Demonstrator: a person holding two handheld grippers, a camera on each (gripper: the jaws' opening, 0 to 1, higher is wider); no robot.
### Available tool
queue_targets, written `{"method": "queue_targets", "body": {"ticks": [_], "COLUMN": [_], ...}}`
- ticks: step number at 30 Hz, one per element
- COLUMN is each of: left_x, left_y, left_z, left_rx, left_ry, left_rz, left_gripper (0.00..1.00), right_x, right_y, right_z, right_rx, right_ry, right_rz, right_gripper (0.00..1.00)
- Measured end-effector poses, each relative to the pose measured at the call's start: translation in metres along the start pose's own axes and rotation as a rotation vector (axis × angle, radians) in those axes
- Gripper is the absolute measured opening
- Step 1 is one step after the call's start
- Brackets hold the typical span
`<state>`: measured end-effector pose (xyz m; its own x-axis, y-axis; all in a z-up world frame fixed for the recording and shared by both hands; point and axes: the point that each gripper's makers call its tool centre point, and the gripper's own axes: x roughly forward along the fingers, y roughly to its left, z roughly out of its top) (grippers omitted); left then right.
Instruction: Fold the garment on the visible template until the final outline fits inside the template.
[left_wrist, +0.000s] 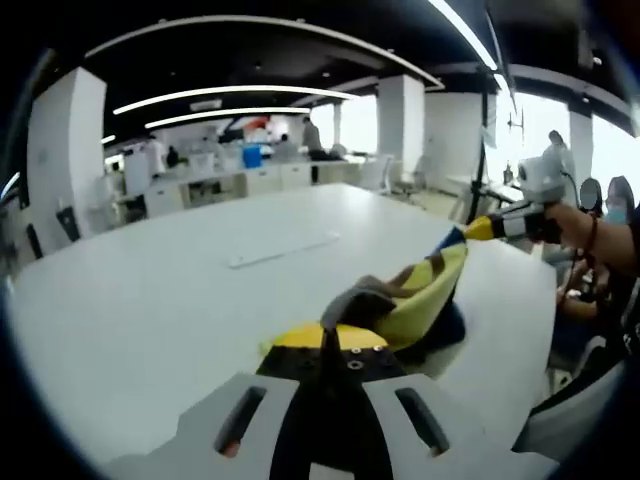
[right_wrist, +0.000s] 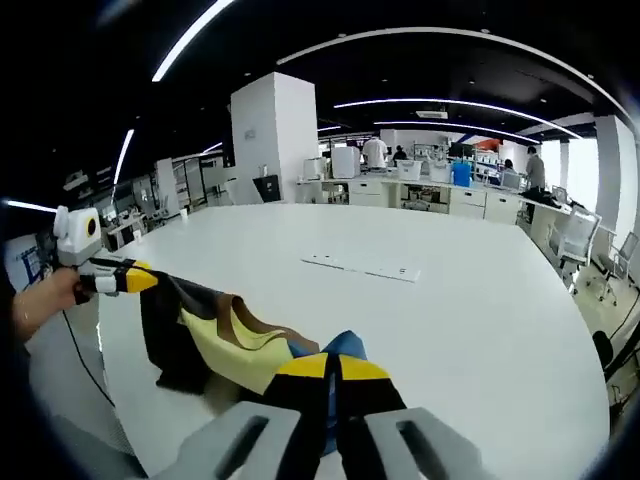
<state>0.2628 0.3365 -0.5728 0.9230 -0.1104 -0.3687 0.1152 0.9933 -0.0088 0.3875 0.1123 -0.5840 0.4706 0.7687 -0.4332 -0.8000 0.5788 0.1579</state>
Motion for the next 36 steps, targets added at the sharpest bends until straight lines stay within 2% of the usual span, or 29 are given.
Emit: {"method": "queue_targets", "body": {"ticks": [1,8,13,18,22,28,31,35,36], "left_x": [-0.001,-0.002,-0.001,0.003,0.012,0.029,0.041,0.06,0.067], "left_y": [0.003,0.019,0.03,0.044,0.053,0.068,0.078,0.084,0.089], "left_z": [0.002,0.005,0.009,0.027,0.042,0.067,0.067,0.065,0.061], "left_rx": [0.001,-0.015,-0.015,-0.007,0.017,0.029,0.03,0.022,0.042], "left_ry": [-0.006,-0.016,-0.02,-0.054,-0.064,-0.112,-0.093,-0.085,-0.059], "left_rz": [0.009,0.046,0.07,0.084,0.096,0.104,0.115,0.097,0.105], "left_gripper": [0.0,0.0,0.0,0.0,0.0,0.0,0.0,0.0,0.0], "right_x": [-0.001,-0.004,-0.002,0.003,0.01,0.024,0.035,0.053,0.059], "right_y": [0.0,-0.001,0.0,-0.005,-0.007,-0.021,-0.031,-0.035,-0.038], "right_z": [0.002,0.01,0.014,0.026,0.04,0.06,0.066,0.062,0.061], "right_rx": [0.036,0.02,0.051,0.031,0.019,0.001,0.027,0.009,0.012], "right_ry": [-0.005,-0.012,-0.004,0.004,-0.001,-0.016,-0.021,-0.004,0.006], "right_rz": [0.003,0.004,0.026,0.016,0.008,-0.019,-0.028,-0.03,-0.026], "right_gripper": [0.0,0.0,0.0,0.0,0.0,0.0,0.0,0.0,0.0]}}
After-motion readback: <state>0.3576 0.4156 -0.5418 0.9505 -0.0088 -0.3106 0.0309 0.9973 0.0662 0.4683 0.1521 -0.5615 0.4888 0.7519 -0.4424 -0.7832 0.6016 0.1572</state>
